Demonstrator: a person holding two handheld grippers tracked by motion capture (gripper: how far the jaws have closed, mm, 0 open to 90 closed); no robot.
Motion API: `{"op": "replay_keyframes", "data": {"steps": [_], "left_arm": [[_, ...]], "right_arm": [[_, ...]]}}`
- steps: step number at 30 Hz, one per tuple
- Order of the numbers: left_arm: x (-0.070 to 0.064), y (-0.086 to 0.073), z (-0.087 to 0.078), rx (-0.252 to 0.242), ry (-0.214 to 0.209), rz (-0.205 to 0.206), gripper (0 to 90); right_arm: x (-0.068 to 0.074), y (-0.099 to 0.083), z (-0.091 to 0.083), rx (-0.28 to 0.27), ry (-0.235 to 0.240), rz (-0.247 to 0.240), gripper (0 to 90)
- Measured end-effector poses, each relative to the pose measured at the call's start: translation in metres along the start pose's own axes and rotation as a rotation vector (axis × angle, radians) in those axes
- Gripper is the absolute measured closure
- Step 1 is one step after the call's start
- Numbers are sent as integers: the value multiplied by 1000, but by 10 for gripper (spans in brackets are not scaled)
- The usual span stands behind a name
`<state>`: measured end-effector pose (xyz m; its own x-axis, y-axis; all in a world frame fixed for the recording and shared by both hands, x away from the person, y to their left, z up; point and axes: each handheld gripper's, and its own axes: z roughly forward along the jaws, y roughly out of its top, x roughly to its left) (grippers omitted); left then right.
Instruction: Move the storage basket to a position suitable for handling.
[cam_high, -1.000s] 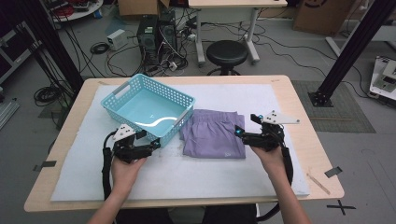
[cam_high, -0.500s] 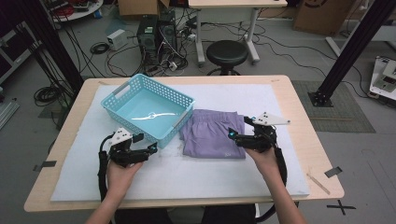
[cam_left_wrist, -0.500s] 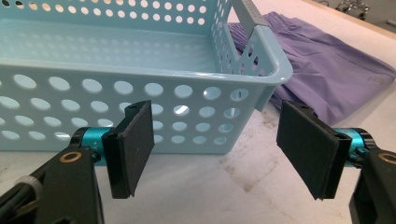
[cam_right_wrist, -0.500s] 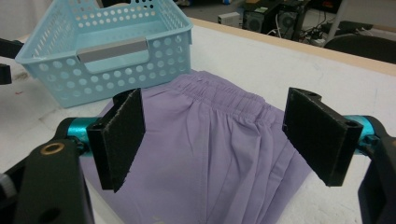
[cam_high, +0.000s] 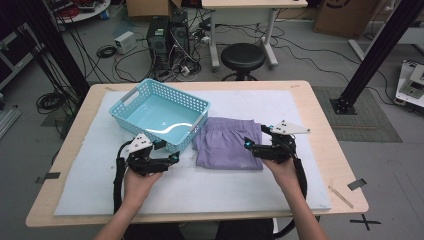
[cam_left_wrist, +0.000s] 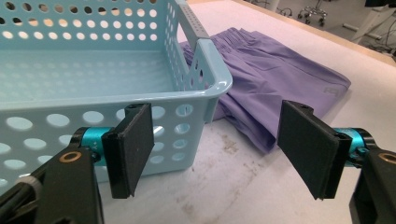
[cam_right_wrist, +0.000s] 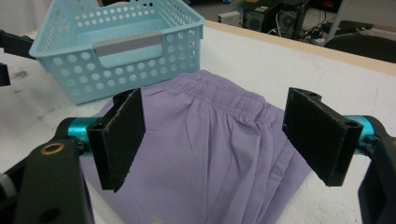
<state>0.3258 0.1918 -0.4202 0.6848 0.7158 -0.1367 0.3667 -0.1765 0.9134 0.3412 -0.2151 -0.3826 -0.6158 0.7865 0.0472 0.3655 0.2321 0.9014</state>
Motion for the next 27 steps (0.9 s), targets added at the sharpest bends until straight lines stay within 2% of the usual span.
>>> {"op": "replay_keyframes", "data": {"steps": [6,7,8,9,14,17,21,24,27], "left_arm": [[-6,9,18,2,-20,11,273],[-9,12,22,-31,-8,31,274],[-9,12,22,-31,-8,31,274],[-11,16,26,-55,8,49,274],[-11,21,33,-51,3,40,274],[-12,22,30,-51,-2,58,273],[-6,21,14,-82,4,82,263],[5,19,-1,-98,42,89,234],[27,16,-20,-118,84,76,220]], "right_arm": [[-2,-1,-2,-3,-5,8,215],[-3,-1,-2,-5,-5,4,215],[-3,-1,-2,-5,-5,4,215],[-3,-1,-2,-2,-8,7,215],[-3,-3,-2,3,-7,9,215],[-2,-4,-2,4,-4,6,215],[2,-4,1,9,5,4,215],[8,-3,6,11,13,-8,215],[18,1,14,2,19,-19,215]]}}
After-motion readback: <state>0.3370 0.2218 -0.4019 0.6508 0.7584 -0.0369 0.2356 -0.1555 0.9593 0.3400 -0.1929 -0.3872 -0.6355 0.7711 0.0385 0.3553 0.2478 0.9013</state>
